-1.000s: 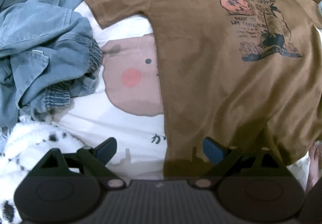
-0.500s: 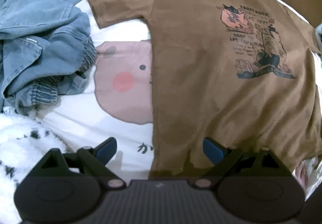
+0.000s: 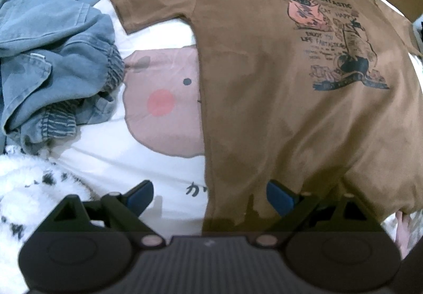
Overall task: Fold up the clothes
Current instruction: 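Pinch the brown T-shirt side edge with the right gripper and tug it, then pinch the T-shirt hem with the left gripper while the right gripper holds the side edge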
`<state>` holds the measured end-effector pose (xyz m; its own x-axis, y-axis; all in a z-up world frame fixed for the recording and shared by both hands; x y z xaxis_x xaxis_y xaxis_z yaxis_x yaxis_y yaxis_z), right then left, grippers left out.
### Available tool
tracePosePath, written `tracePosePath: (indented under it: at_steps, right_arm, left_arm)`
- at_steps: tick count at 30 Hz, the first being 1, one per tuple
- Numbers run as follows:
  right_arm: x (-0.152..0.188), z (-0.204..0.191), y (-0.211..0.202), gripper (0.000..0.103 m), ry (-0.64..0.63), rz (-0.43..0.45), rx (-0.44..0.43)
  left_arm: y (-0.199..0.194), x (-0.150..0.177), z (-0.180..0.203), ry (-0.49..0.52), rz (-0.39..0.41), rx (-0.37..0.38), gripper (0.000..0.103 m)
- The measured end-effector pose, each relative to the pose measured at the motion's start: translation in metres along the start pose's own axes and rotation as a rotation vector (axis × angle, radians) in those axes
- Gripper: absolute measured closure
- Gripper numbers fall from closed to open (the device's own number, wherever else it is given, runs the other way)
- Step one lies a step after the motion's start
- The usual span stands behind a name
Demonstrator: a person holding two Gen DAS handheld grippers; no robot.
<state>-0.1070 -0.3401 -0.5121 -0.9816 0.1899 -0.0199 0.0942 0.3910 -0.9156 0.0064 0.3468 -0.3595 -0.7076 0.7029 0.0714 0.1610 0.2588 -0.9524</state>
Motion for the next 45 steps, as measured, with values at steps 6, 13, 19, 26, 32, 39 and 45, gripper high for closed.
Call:
tracePosePath:
  at_steps: [6,13,19,26,32,39,45]
  right_arm:
    - [-0.005,-0.003,0.009,0.088,-0.066,-0.013,0.012]
    - [-0.007,-0.007,0.011,0.085,-0.146,-0.037,0.045]
    - [-0.009,-0.014,0.014,0.083,-0.198,-0.036,0.075]
    - [-0.011,-0.012,0.01,0.083,-0.186,-0.047,0.071]
    - [-0.011,-0.006,-0.001,0.101,-0.136,-0.073,0.049]
    - [-0.012,0.0,-0.014,0.101,-0.078,-0.102,0.024]
    - [-0.022,0.002,-0.024,0.102,-0.062,-0.096,0.085]
  left_arm:
    - [-0.001,0.001,0.002,0.001,-0.008,-0.02,0.009]
    - [-0.002,0.003,0.003,0.004,-0.012,-0.033,0.009]
    - [-0.002,0.006,0.005,0.004,-0.021,-0.04,0.009]
    - [0.003,0.007,0.01,-0.017,-0.024,-0.023,0.009]
    - [0.003,0.008,0.008,-0.054,-0.014,0.006,0.009]
    - [-0.003,0.013,-0.006,-0.136,-0.019,0.099,0.018]
    - [-0.002,0.026,-0.015,-0.208,-0.036,0.161,0.032]
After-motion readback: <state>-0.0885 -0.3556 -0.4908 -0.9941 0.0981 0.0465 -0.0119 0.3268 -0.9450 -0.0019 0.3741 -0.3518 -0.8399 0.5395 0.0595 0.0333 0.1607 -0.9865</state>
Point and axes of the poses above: each gripper's, at about its wrist camera, not at the fingertips, and y roughly the way its jaws point, z to its right, x to its underside, the point moved 9 cm from there along y, roughly the way its jaws point, and after that the axes turned 10 degrees about -z, right-handed, at the moved point
